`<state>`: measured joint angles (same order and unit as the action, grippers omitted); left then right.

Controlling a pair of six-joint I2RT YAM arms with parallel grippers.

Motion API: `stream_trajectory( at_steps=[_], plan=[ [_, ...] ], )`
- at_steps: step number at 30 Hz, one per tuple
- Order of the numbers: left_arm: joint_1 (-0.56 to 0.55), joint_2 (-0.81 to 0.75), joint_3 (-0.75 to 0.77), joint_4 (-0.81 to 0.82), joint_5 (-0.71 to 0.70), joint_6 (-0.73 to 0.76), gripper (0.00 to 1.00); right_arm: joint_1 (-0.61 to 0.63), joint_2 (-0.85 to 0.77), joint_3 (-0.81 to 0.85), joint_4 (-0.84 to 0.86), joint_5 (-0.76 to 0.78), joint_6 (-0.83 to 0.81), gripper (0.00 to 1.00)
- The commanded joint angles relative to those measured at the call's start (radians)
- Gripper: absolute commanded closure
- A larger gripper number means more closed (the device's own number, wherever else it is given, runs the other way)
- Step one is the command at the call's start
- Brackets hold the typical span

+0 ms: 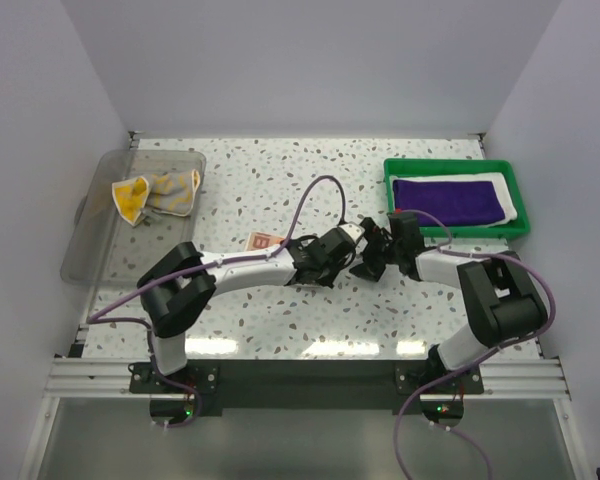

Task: Fold and stack the towels
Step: Neatly place the folded towel into the bin

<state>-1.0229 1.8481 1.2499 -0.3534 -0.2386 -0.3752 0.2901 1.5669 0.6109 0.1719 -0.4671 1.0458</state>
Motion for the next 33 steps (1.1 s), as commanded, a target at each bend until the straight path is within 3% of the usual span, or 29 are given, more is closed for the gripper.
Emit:
stream_trajectory(
  at_steps=[1,10,13,16,17,19,20,22,23,26,33],
  plan=[
    [0.003,-0.043,0.025,0.062,0.001,-0.037,1.0,0.026,0.061,-0.037,0.05,0.013,0.069,0.05],
    [0.003,0.01,0.069,0.085,0.002,-0.06,1.0,0.061,0.079,0.018,0.021,0.021,0.054,0.2],
    [0.003,0.02,0.072,0.096,0.002,-0.059,1.0,0.069,0.074,0.046,-0.011,0.025,0.033,0.33],
    [0.003,0.034,0.086,0.088,0.007,-0.057,0.98,0.067,0.056,0.091,-0.069,0.053,-0.01,0.56],
    [0.003,0.036,0.086,0.088,0.01,-0.057,0.86,0.067,0.051,0.104,-0.086,0.061,-0.023,0.7],
    [0.003,0.034,0.083,0.087,0.013,-0.057,0.75,0.069,0.045,0.14,-0.113,0.062,-0.053,0.82],
    [0.003,0.027,0.079,0.087,0.015,-0.057,0.63,0.067,0.045,0.157,-0.129,0.065,-0.067,0.91],
    [0.003,0.008,0.069,0.091,0.012,-0.057,0.49,0.067,0.048,0.223,-0.193,0.076,-0.117,0.97],
    [0.004,-0.016,0.059,0.091,-0.004,-0.054,0.32,0.067,0.05,0.248,-0.218,0.085,-0.136,1.0],
    [0.027,-0.085,0.031,0.087,-0.03,-0.054,0.11,0.066,0.064,0.372,-0.345,0.125,-0.24,1.0],
    [0.187,-0.285,-0.061,0.054,-0.011,-0.024,0.04,0.028,0.168,0.754,-0.766,0.234,-0.57,1.0]
  ],
)
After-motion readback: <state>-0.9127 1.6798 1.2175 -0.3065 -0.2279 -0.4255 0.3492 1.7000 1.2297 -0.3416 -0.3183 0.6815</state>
